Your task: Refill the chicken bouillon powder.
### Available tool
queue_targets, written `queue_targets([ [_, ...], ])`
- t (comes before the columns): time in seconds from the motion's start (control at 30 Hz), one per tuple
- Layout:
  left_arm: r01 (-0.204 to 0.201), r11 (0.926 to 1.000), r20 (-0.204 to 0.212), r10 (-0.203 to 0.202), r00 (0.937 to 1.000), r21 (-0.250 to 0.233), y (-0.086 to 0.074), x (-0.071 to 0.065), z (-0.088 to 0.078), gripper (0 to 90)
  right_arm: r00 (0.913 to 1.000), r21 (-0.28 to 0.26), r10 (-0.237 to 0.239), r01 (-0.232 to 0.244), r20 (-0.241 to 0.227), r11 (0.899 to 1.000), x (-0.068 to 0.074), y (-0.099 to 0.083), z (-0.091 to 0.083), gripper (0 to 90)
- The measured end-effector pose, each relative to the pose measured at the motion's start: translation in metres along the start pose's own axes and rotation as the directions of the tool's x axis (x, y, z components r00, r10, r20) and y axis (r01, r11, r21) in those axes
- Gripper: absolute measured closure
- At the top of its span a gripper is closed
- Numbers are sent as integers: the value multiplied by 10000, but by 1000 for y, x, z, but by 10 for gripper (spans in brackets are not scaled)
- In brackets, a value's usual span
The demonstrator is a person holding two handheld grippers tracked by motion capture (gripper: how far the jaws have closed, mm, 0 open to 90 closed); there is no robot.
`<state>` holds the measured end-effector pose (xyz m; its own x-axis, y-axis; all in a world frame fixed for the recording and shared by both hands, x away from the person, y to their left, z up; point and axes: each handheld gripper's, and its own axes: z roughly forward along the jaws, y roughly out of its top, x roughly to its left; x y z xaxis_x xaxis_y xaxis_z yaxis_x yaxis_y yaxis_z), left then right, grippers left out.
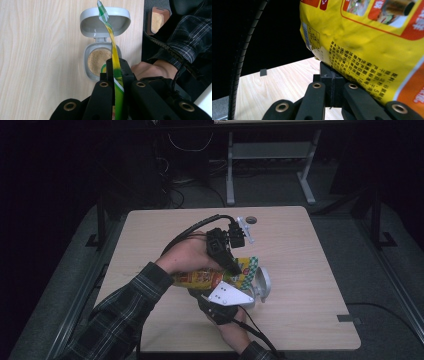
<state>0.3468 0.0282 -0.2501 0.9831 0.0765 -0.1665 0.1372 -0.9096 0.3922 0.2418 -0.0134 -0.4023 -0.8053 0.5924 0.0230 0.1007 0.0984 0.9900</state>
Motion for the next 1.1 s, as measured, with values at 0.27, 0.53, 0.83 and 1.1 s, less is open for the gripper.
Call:
queue_targets([
  [0.27,30,9999,30,-31,10000,114,1,-1,1,898,10000,-26,43,-43,-3,10000,0,0,0,900],
  [0.53,68,9996,88,-71,9999,290,3,0,1,898,9999,-48,140,-140,-55,9999,1,1,1,900],
  [0.83,41,9987,29,-43,10000,514,7,0,3,898,9999,-163,167,-167,-35,9997,-1,2,1,900],
  [1.1,-4,9984,62,0,10000,559,9,-1,3,898,9999,-149,156,-156,14,9998,-2,2,0,900],
])
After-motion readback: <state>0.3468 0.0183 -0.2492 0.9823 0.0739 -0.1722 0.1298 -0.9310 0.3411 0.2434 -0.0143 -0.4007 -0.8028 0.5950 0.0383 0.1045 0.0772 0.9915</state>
